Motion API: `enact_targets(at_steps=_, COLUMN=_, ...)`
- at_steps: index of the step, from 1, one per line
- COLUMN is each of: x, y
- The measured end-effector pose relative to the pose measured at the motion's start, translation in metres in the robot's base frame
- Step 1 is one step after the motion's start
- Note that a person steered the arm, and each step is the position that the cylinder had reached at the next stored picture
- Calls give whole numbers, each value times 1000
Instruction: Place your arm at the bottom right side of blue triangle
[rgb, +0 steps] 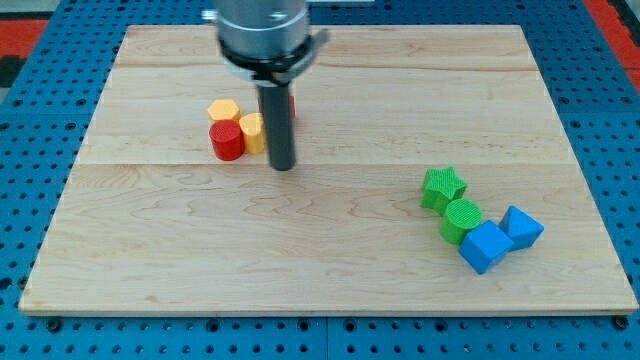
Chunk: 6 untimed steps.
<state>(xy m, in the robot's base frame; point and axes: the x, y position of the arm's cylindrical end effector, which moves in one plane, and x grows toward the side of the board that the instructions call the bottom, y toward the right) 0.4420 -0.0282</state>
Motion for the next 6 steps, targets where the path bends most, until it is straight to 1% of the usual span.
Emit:
enact_targets(at_steps=1, x=-34, y=69)
enact_targets(at_steps=2, x=-44, y=166)
enact_targets(at_steps=3, x=-16, y=263)
enact_targets(at_steps=4, x=39, y=304)
enact_targets(at_steps=5, x=101, y=305)
enact_targets(at_steps=6, x=144, y=296)
